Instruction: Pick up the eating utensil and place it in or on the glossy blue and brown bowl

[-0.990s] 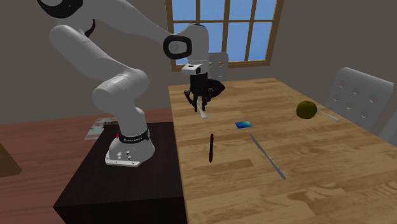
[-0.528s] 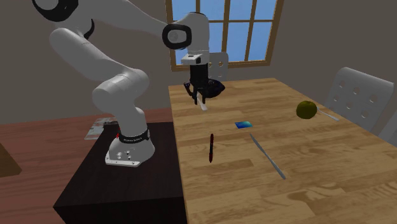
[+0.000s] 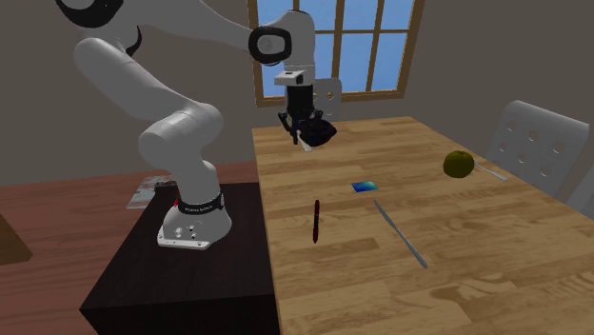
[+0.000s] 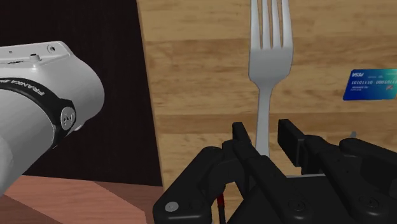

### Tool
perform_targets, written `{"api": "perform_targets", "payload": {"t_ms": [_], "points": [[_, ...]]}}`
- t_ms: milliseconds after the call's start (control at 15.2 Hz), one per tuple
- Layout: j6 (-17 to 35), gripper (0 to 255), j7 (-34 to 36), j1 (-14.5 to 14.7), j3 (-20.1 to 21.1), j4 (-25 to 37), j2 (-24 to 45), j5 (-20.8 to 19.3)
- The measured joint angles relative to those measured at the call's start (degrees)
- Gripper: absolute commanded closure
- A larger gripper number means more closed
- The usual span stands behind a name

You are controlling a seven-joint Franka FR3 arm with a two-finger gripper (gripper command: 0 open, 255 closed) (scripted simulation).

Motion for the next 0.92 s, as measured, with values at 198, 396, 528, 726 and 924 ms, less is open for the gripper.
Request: {"api": "perform_targets", "payload": {"t_ms": [198,396,528,726,924], "points": [[1.12,255,4.28,-0.85,4.98,4.11,4.28,1.28],[1.52,255,9.0,-1.74,10.15,8.36,7.81,2.25],[2.18,255,11.72,-3.32,13.61,11.37,10.66,2.17],[2.38,255,16.27,-5.78,19.1,16.14,14.35,1.72],[2.62,255,21.26,-10.71,26.38,22.31,19.22,-0.15]]}}
